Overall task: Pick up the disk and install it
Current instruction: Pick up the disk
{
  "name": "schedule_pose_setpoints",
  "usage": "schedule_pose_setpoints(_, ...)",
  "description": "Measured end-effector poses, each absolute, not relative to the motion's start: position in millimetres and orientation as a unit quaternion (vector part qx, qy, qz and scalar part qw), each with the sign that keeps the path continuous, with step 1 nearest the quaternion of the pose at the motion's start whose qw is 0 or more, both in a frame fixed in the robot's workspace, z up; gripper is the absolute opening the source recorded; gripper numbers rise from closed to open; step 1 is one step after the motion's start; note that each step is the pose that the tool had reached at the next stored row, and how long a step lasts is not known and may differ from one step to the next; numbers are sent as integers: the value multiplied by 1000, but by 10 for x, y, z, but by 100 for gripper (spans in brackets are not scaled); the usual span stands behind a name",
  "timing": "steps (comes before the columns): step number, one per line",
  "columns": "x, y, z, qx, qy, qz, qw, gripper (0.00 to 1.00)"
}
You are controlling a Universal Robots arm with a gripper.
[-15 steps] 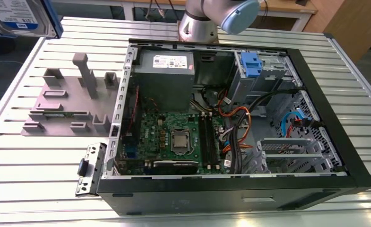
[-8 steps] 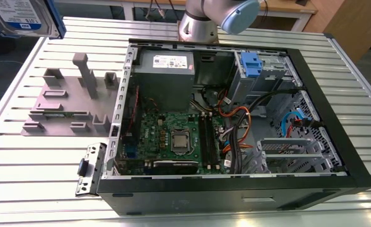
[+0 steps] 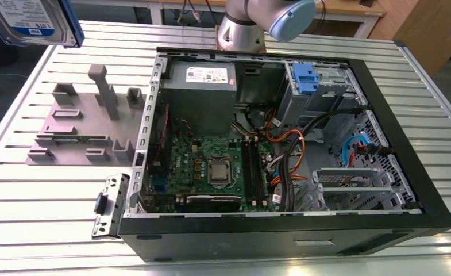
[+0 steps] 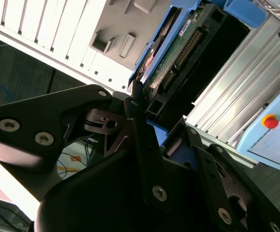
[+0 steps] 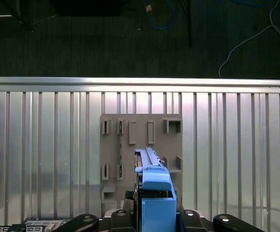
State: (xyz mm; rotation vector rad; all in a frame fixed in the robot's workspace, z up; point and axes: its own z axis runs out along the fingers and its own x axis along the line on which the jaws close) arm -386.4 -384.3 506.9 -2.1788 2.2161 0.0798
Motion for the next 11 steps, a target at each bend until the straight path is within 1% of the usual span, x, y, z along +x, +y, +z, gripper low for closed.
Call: schedule_pose_setpoints(11, -3775, -3843, 5068, -701, 713, 26, 16, 36)
